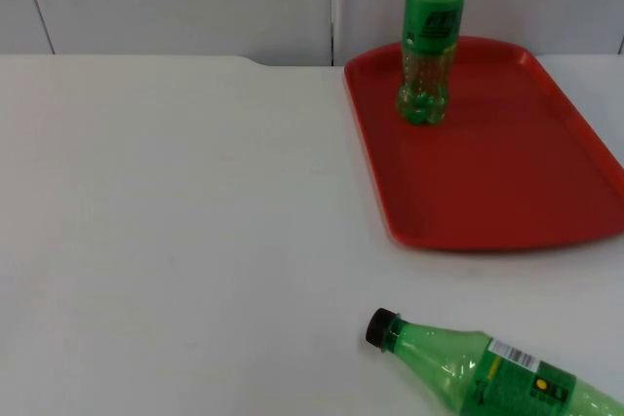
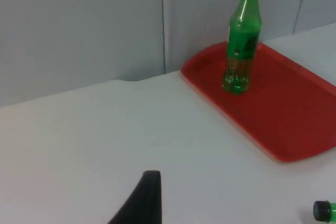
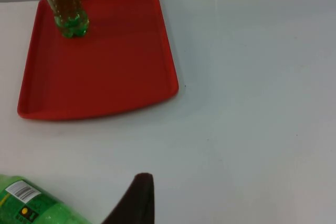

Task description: Place the bottle upright on the tray.

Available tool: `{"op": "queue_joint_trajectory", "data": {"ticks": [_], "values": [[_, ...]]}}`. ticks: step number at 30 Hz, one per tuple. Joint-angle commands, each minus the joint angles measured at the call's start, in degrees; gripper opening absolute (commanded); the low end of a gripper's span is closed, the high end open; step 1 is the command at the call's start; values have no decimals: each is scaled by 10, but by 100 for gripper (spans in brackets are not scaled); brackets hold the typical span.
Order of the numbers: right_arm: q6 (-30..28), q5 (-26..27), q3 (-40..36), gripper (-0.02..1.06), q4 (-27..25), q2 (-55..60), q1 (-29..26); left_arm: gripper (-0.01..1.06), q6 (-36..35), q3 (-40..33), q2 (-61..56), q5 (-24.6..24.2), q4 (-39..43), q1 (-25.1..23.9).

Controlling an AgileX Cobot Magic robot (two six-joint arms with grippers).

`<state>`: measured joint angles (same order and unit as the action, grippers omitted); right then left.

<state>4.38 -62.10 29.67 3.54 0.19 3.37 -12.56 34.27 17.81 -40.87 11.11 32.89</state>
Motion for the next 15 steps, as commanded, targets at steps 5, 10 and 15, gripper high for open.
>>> {"op": "queue_joint_trajectory", "data": {"ticks": [5,10,15], "values": [[-1,3,-1,105,3,-2,-3,105,59,-3,-75,-59,-49,3],[-1,3,-1,105,3,-2,-3,105,107,-3,-115,-92,-82,3],[-1,3,-1,105,3,-2,-3,105,108,-3,-161,-147,-81,3]]}}
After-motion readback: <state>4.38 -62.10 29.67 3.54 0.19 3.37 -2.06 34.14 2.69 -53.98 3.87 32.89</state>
